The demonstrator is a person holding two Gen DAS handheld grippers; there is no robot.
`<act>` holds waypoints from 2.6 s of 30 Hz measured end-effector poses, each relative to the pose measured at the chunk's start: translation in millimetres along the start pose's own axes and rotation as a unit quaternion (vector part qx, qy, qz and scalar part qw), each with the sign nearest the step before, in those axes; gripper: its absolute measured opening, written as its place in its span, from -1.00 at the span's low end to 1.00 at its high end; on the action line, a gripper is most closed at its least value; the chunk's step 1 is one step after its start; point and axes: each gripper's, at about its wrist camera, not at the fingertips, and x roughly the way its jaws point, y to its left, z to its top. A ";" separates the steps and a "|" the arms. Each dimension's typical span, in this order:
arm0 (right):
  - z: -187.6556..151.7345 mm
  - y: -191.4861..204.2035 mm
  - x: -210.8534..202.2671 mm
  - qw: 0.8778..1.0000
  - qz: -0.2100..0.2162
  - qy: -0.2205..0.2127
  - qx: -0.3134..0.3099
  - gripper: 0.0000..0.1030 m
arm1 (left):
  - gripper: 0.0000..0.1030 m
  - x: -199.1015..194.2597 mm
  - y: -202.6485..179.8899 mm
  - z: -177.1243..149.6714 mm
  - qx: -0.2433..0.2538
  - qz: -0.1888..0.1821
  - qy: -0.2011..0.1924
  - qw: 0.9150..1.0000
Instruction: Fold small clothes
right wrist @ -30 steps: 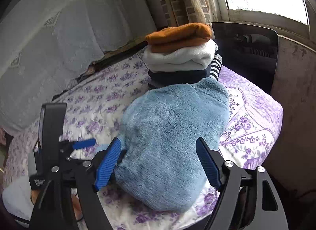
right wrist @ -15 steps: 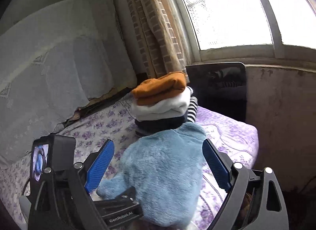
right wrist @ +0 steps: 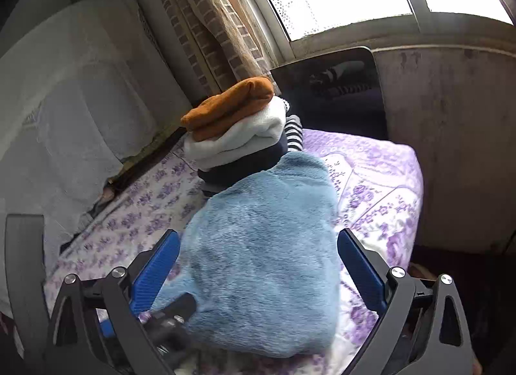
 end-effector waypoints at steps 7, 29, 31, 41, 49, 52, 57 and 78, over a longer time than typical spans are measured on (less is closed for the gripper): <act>-1.9 16.7 -6.8 0.998 0.059 -0.035 0.007 0.93 | 0.78 4.6 19.4 13.0 -0.066 -0.044 0.004 0.997; 5.6 -44.9 7.7 0.977 -0.087 0.061 -0.186 0.93 | 0.88 40.0 27.0 22.2 0.058 0.093 0.005 0.994; -0.3 -50.3 18.0 0.973 -0.096 0.075 -0.195 0.93 | 0.92 47.4 30.7 23.1 0.072 0.099 0.002 0.992; -7.9 -55.4 41.0 0.968 -0.095 0.100 -0.210 0.93 | 0.92 45.5 37.2 21.3 0.096 0.081 -0.017 0.992; 16.6 -35.4 19.2 0.977 -0.051 0.075 -0.191 0.93 | 0.92 37.3 52.8 21.1 0.084 0.108 -0.031 0.990; 0.5 -28.0 34.4 0.970 -0.049 0.123 -0.202 0.93 | 0.92 39.2 42.5 14.3 0.113 0.138 -0.038 0.983; -6.0 -38.9 49.1 0.971 -0.048 0.171 -0.162 0.93 | 0.92 35.4 38.3 11.8 0.123 0.140 -0.044 0.982; 23.7 -8.9 -5.7 0.972 -0.077 0.137 -0.174 0.93 | 0.91 -1.1 17.4 -3.8 0.156 0.101 -0.090 0.978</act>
